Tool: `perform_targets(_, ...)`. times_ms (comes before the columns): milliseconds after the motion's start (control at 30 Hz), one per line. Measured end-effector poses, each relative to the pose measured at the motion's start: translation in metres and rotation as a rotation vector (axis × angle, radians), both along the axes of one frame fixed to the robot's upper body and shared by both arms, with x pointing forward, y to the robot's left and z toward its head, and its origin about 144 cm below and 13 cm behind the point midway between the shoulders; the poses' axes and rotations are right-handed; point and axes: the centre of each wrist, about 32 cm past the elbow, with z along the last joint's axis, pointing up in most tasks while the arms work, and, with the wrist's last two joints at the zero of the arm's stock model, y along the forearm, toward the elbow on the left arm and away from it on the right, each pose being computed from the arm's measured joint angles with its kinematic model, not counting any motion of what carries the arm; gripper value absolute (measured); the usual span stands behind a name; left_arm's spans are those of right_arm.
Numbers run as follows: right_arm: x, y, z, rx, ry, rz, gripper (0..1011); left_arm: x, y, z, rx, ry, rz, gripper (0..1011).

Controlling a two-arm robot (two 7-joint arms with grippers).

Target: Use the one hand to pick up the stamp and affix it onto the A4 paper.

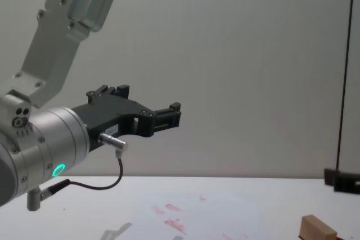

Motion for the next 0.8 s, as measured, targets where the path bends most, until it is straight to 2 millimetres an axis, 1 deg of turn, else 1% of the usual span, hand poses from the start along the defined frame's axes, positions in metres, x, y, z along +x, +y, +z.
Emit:
perform_targets(367, 0.009, 0.011, -0.007, -0.05, 0.06, 0.008, 1001, 0.0, 0.0, 0.0, 0.0, 0.0, 0.0, 1003)
perform_targets(800, 0.019, 0.026, -0.021, -0.083, 0.13, -0.025, 1001, 0.0, 0.0, 0.0, 0.0, 0.0, 0.0, 1003)
